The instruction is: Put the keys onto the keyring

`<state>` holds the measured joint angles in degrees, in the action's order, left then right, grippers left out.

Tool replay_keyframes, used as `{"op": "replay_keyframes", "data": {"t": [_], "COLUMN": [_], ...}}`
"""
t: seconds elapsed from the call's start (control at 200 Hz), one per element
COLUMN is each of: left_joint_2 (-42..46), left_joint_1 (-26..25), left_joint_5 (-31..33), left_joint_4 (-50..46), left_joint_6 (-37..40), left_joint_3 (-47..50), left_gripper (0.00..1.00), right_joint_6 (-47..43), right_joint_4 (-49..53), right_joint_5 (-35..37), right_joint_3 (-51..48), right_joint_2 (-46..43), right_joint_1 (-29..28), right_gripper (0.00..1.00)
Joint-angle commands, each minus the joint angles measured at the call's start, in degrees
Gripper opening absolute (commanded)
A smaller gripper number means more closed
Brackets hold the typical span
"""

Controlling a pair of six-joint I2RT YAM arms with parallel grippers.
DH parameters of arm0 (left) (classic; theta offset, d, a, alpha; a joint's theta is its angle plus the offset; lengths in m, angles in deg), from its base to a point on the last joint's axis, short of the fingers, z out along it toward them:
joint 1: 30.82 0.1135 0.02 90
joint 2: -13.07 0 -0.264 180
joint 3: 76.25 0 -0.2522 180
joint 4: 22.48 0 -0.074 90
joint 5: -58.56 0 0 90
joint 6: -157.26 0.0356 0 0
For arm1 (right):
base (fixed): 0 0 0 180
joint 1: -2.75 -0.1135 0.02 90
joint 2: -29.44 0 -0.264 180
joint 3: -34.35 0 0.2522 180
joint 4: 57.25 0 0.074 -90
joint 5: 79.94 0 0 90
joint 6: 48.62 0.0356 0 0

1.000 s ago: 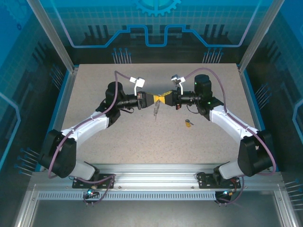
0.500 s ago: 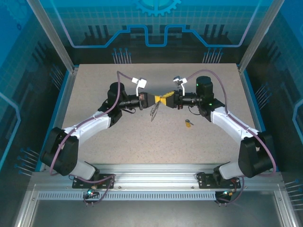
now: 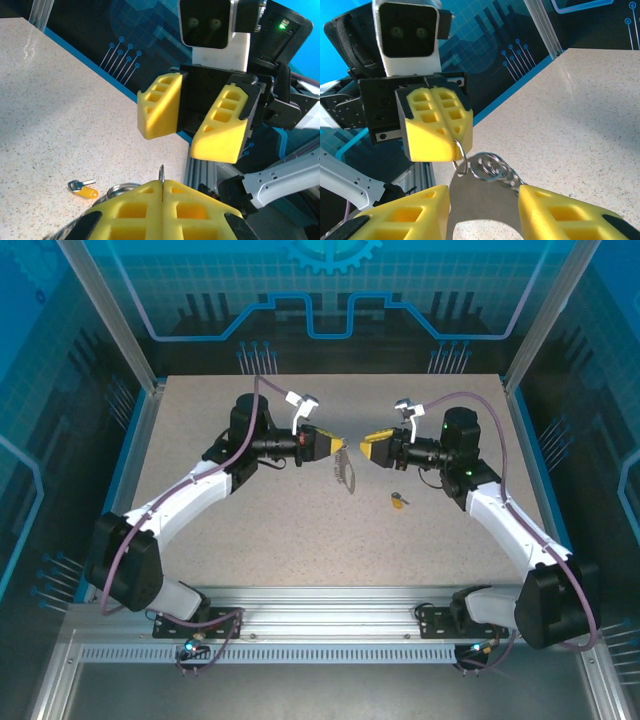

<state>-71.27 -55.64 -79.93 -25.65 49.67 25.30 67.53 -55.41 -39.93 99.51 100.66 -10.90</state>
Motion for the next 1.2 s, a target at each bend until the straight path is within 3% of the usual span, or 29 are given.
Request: {"op": "replay_keyframes", "data": {"t": [0.0, 0.265, 1.19], "left_joint_2": [0.54, -1.53, -4.61], "left_joint_1": [-0.23, -0.23, -0.28], "left_joint_5": [-3.82, -7.18, -10.44], "left_joint_4": [-9.18, -14.4, -15.77], "left_joint_6": [9.39, 12.93, 13.36], "left_joint_3": [-4.63, -8.8, -11.11], "left_gripper": [0.0, 0.0, 0.0], "right_joint_6": [1.45, 0.66, -0.31], "right_joint_4": [-2.37, -3.19, -4.58], "right_joint_5": [-2.08, -4.17, -3.57], "right_joint_3": [-0.52, 0.34, 3.71], "right_joint_2": [-0.38, 0.14, 4.01], "right_joint_1": [0.07, -1.46, -4.46], "right_gripper": [0.44, 0.44, 0.38]}}
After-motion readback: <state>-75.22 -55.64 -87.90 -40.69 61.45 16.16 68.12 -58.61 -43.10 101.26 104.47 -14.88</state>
